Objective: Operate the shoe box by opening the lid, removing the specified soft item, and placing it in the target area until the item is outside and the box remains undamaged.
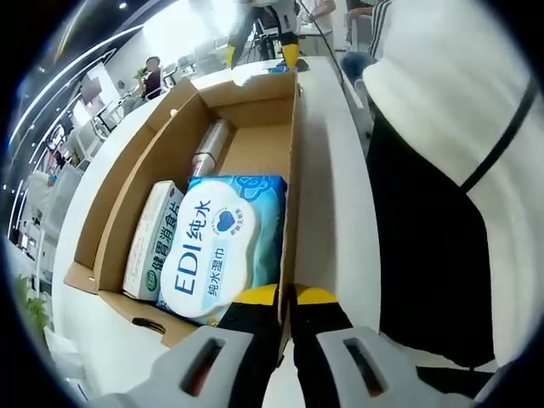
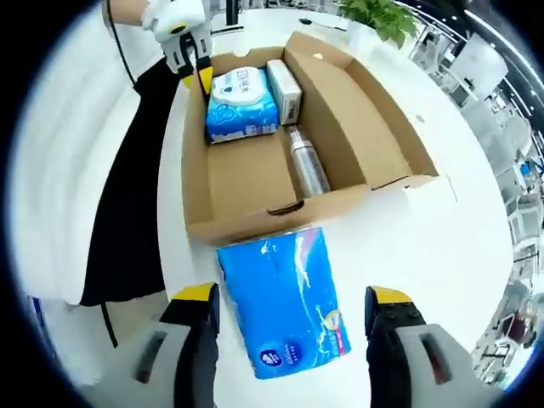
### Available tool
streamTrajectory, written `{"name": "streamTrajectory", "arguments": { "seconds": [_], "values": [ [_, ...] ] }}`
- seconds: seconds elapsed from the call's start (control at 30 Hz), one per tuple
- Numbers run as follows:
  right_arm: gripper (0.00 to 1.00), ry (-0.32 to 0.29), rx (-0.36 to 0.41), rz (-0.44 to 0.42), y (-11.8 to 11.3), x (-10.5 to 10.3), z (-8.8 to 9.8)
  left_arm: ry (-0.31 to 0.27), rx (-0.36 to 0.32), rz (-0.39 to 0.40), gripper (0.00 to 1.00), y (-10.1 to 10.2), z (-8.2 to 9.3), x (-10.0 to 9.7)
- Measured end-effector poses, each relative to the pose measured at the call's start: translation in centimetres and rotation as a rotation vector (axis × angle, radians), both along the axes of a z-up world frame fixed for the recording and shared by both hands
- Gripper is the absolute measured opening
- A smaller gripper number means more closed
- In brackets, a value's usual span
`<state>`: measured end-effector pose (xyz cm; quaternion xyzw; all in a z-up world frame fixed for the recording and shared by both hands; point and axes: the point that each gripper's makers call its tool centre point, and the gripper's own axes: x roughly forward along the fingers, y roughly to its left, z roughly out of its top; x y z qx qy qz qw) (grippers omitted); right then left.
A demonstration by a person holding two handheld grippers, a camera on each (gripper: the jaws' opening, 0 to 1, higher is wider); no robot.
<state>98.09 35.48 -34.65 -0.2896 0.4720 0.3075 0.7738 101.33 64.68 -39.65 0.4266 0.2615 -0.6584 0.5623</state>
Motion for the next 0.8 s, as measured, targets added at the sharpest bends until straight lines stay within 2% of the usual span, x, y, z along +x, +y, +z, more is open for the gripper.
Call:
{"name": "streamTrajectory", "arguments": {
  "seconds": [0.07,0.2,0.23,0.3,0.4,0.47,0.57,0.8],
  "values": [
    [0.52,-0.016,0.009,-0.033,0.1,0.3,0.0,-0.002,0.002,-0.001,0.04,0.0,0.0,0.0],
    [0.49,-0.046,0.029,-0.109,0.7,0.9,0.7,0.000,0.003,-0.007,0.04,0.0,0.0,0.0],
    [0.45,-0.058,0.023,-0.119,0.8,1.1,0.9,0.000,0.004,-0.008,0.04,0.0,0.0,-0.1],
    [0.36,-0.127,-0.007,-0.142,0.4,1.8,1.2,-0.003,-0.003,0.000,0.04,0.0,0.1,-0.1],
    [0.19,-0.129,-0.041,-0.121,1.2,1.5,1.4,-0.005,0.000,-0.002,0.04,0.0,0.1,-0.1],
    [0.18,-0.161,-0.079,-0.091,1.5,1.8,1.4,-0.011,-0.005,-0.004,0.04,0.0,0.1,-0.1],
    [0.18,-0.151,-0.076,-0.098,2.5,1.3,1.2,-0.015,-0.007,0.003,0.04,0.0,0.1,-0.1],
    [0.21,-0.179,-0.045,-0.107,3.9,1.6,2.3,-0.012,-0.005,-0.004,0.04,0.0,0.1,-0.1]
  ]
}}
